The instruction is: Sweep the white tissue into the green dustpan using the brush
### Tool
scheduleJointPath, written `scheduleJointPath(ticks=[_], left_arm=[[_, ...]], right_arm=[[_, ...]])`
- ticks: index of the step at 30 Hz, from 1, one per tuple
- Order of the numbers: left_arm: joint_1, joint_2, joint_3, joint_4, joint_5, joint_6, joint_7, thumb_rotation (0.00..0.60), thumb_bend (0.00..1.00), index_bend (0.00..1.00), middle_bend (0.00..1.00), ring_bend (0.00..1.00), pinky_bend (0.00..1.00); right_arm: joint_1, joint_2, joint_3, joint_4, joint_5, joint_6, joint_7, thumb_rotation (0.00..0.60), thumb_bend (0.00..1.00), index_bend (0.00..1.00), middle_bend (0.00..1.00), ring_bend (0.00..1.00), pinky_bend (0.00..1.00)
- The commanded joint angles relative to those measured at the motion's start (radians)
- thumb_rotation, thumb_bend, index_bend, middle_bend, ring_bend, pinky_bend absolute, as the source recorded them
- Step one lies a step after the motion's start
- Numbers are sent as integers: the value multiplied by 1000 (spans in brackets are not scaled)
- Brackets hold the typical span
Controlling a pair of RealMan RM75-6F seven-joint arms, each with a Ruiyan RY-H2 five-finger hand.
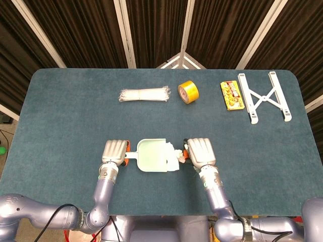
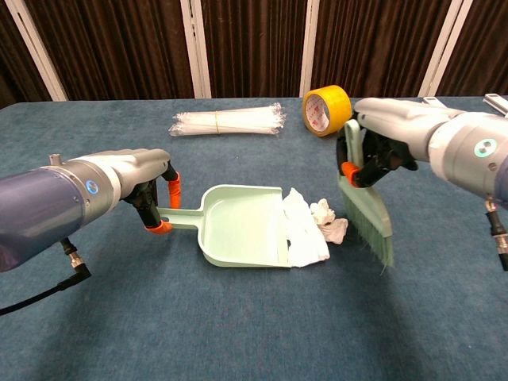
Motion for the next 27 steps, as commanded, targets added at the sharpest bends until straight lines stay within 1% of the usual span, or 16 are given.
scheduleJointPath(ticks=[1,6,9,17,21,22,23,27], left_arm=[[-3,-5,-1,3,-3,0,1,600,726,787,1000,1000,1000],[-6,-9,3,4,0,3,3,600,726,787,1000,1000,1000],[-7,-9,5,2,1,5,2,600,726,788,1000,1000,1000],[-4,-5,6,2,1,6,-2,600,726,788,1000,1000,1000],[-3,-2,9,0,2,6,-3,600,726,788,1000,1000,1000],[-2,-1,10,-1,2,6,-4,600,726,788,1000,1000,1000],[-1,0,10,-2,2,6,-6,600,726,788,1000,1000,1000],[-1,1,12,-3,3,6,-7,600,727,788,1000,1000,1000]], right_arm=[[14,-23,5,-19,12,11,-10,600,1000,784,887,931,835],[33,-56,15,-37,14,26,-18,600,1000,784,887,931,835],[41,-70,33,-52,19,29,-4,600,1000,785,887,931,835],[52,-62,68,-81,-7,37,26,600,1000,785,887,931,835],[51,-41,87,-68,-13,46,38,600,1000,784,887,931,835],[53,-22,87,-42,-33,59,23,600,1000,784,887,931,835],[50,-8,83,-21,-44,67,15,600,1000,784,887,931,835],[40,8,70,3,-41,59,26,600,1000,784,886,931,835]])
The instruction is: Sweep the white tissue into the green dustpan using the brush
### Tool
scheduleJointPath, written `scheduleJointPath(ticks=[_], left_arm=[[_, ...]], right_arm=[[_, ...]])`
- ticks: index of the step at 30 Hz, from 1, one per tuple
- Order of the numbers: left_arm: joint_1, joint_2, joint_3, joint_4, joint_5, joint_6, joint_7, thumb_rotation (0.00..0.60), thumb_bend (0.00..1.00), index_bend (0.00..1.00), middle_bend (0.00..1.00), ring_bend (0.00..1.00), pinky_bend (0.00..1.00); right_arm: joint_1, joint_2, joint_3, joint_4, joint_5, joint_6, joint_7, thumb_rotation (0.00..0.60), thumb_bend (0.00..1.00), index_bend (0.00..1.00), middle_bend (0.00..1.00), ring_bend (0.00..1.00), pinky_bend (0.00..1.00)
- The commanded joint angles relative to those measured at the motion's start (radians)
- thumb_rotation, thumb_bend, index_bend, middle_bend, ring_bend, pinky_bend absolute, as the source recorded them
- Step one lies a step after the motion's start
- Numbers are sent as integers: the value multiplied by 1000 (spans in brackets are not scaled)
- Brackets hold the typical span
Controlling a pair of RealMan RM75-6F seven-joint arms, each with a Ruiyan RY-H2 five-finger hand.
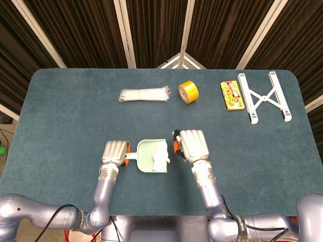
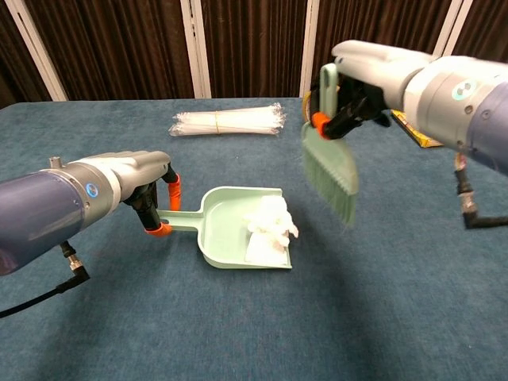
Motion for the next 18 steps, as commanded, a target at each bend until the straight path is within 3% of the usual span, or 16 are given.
scheduleJointPath(ticks=[1,9,18], left_arm=[[1,0,0,0,-1,0,-2,600,726,788,1000,1000,1000],[-2,-8,1,0,-1,-1,-3,600,727,788,1000,1000,1000],[-7,-19,-10,11,-16,-6,-6,600,728,788,1000,1000,1000]], right_arm=[[-11,15,-15,21,3,-4,7,600,1000,784,887,931,835],[-24,-17,-64,69,47,-36,24,600,1000,784,887,931,835],[-7,-59,-47,56,73,-33,23,600,1000,784,887,931,835]])
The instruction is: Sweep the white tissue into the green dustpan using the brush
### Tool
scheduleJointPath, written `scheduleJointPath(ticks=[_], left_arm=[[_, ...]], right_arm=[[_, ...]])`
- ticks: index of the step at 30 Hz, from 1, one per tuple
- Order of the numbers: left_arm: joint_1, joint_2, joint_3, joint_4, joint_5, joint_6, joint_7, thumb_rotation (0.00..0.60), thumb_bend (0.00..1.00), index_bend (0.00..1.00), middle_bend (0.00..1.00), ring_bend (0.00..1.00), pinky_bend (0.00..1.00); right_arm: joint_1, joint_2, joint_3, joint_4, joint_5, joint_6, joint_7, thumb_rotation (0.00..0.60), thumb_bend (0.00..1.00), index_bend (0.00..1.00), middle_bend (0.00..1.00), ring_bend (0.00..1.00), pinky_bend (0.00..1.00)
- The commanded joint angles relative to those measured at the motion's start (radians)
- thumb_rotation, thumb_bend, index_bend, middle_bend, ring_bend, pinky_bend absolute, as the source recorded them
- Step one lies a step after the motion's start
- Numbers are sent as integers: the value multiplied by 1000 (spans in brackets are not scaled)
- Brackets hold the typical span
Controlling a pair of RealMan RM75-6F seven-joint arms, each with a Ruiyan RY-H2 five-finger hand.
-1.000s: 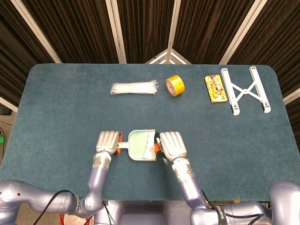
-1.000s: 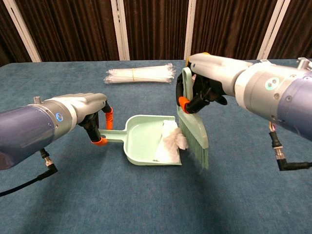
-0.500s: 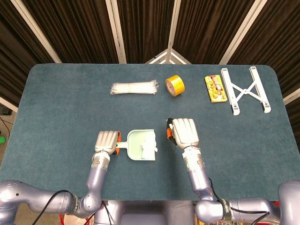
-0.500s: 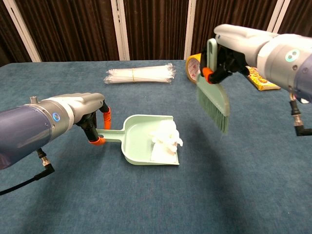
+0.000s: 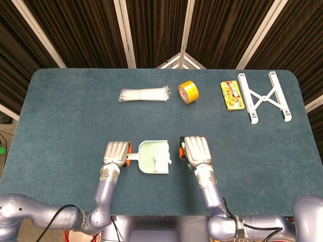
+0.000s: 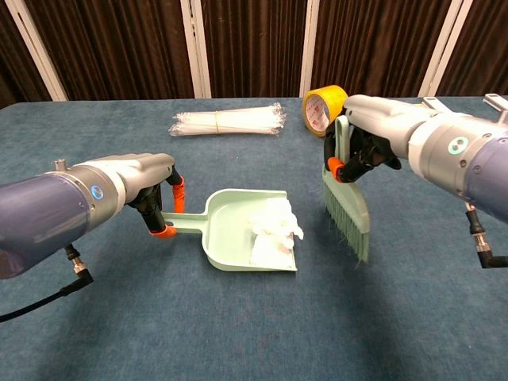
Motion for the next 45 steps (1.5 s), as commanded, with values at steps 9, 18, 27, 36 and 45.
scheduleJointPath(ticks=[9,18,27,36,45], left_arm=[[-28,-47,-24,30,-19,-1,10,600,727,788,1000,1000,1000],[-46,-76,-33,39,-22,8,24,600,728,788,1000,1000,1000],[-50,-83,-34,44,-24,14,34,600,728,788,1000,1000,1000],[-43,-72,-29,33,-18,16,32,600,728,788,1000,1000,1000],[-37,-70,-21,22,-13,18,30,600,728,789,1000,1000,1000]], right_arm=[[39,-36,76,-87,64,15,1,600,1000,784,887,931,835],[60,-29,100,-128,84,22,-2,600,1000,784,887,931,835],[74,3,123,-167,70,29,9,600,1000,784,887,931,835],[57,76,94,-103,19,42,12,600,1000,784,887,931,835],[13,94,27,-38,49,11,51,600,1000,784,887,931,835]])
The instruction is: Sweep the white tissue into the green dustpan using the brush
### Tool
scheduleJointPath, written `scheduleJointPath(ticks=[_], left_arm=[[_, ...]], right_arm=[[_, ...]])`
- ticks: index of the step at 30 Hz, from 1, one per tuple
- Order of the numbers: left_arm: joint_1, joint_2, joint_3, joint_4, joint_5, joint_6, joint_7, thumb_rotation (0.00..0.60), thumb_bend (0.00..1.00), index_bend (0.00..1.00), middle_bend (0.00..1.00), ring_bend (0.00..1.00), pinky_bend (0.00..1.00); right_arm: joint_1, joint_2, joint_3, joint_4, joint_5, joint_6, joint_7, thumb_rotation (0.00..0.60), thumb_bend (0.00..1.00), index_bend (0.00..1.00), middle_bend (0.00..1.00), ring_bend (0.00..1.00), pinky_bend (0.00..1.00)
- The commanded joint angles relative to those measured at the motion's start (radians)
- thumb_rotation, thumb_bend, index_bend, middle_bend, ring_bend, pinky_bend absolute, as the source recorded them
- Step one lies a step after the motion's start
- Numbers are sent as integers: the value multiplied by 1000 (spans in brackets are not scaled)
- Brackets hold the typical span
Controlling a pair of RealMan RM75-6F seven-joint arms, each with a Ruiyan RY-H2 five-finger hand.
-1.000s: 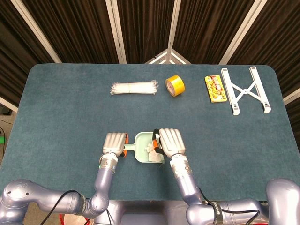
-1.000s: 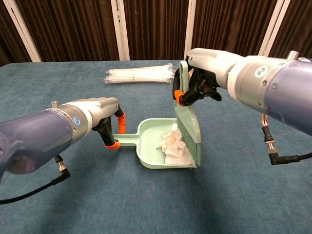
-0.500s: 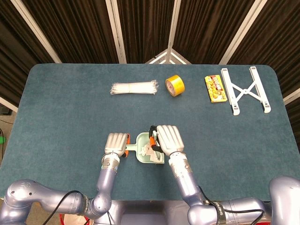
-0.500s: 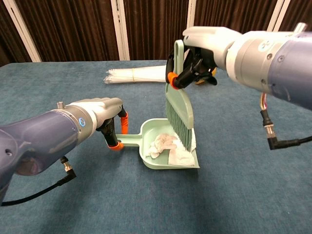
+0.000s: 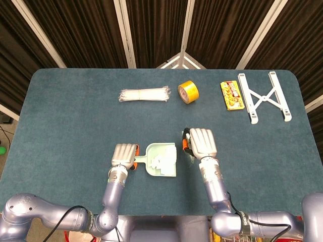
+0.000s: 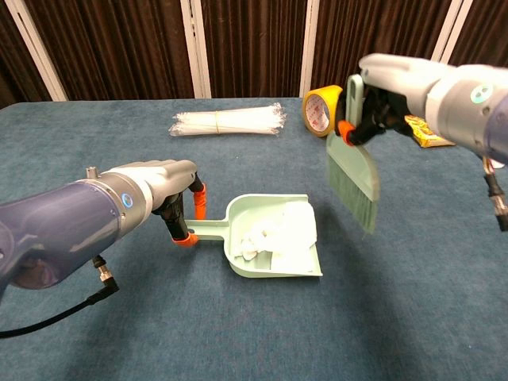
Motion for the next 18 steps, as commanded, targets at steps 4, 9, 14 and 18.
scheduleJointPath(ticks=[4,9,14,18], left_arm=[[1,-1,0,-4,-5,8,6,600,728,790,1000,1000,1000],[-4,4,-3,-13,-28,28,37,600,728,791,1000,1000,1000],[-16,8,-17,-26,-48,48,69,600,728,792,1000,1000,1000],[-13,2,-14,-21,-49,44,62,600,689,775,1000,1000,1000]], right_arm=[[-8,-4,-28,22,0,-11,1,600,1000,784,887,931,835],[-13,-17,-44,27,2,-11,3,600,1000,784,887,931,835],[-19,-26,-53,30,-17,-8,12,600,1000,784,887,931,835],[-25,-25,-55,30,-33,-4,20,600,1000,784,887,931,835]])
